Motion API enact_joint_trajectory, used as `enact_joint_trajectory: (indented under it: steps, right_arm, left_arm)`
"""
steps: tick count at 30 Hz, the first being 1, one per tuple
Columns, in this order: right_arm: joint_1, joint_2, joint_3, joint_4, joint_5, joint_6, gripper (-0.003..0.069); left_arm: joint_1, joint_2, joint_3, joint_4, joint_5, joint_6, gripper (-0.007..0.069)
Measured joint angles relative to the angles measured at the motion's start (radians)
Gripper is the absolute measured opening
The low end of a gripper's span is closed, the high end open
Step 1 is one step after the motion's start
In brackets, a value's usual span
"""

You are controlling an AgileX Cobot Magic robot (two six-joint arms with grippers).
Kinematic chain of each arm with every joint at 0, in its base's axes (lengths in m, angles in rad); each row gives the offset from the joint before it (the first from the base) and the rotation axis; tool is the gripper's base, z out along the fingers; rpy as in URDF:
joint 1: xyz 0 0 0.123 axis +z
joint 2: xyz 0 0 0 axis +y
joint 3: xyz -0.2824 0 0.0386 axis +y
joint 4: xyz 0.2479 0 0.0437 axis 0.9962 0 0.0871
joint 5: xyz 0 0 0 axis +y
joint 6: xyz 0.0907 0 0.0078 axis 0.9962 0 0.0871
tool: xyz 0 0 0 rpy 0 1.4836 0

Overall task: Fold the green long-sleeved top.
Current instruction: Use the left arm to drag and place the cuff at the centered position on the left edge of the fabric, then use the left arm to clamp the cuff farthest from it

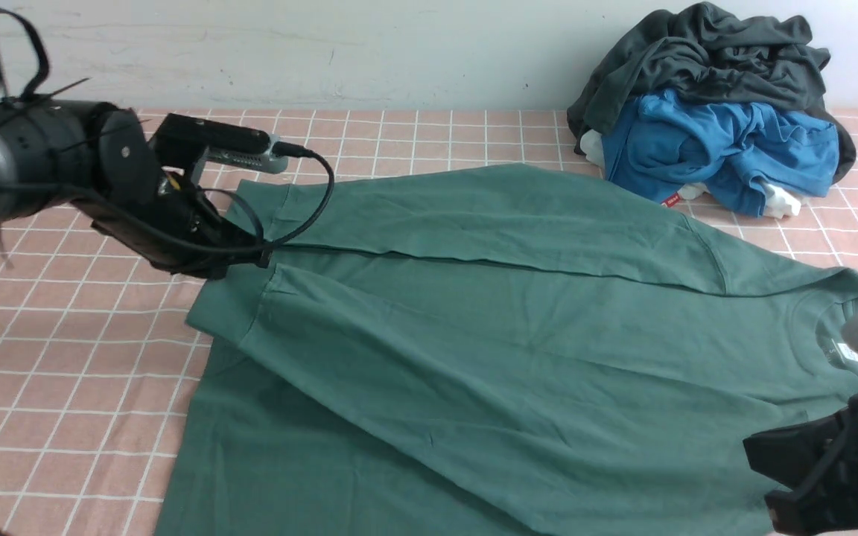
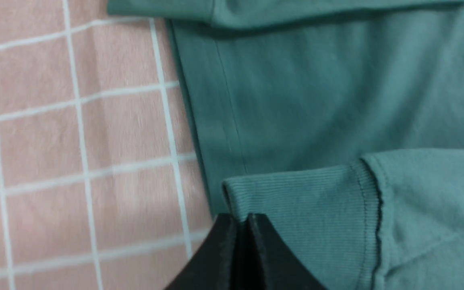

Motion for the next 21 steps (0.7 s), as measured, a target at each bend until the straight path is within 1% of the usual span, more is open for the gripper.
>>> enact_joint_trajectory:
  steps: [2,4,7,9,11,13,17,19,21]
  right_arm:
    - [0.0,0.0,0.0,0.0,-0.007,0.0,-0.001]
    - [0.0,0.0,0.0,0.0,-0.013,0.0,-0.001]
    - [0.0,0.0,0.0,0.0,-0.025,-0.002,-0.001]
    - [0.0,0.0,0.0,0.0,-0.029,-0.002,-0.001]
    - [0.0,0.0,0.0,0.0,-0.029,-0.002,-0.001]
    - [0.0,0.0,0.0,0.0,-0.029,-0.002,-0.001]
    - [0.0,0.0,0.0,0.0,-0.032,-0.002,-0.001]
    - [0.0,0.0,0.0,0.0,-0.032,-0.002,-0.001]
    - [0.0,0.0,0.0,-0.001,-0.033,-0.002,-0.001]
  left_arm:
    - [0.001,0.064,-0.09,0.003,0.039,0.0,0.0031]
    - [0.002,0.112,-0.155,0.004,0.059,-0.008,0.007]
    - [0.012,0.191,-0.298,0.001,0.072,-0.056,0.0177]
    - [0.023,0.248,-0.384,0.002,0.086,-0.089,0.0265]
    - [0.035,0.302,-0.464,0.008,0.107,-0.123,0.0333]
    - [0.047,0.373,-0.558,0.015,0.13,-0.157,0.0386]
    - [0.058,0.488,-0.667,0.033,0.165,-0.236,0.0404]
    - [0.059,0.528,-0.707,0.061,0.18,-0.275,0.0398]
    - [0.06,0.547,-0.739,0.099,0.194,-0.317,0.0371]
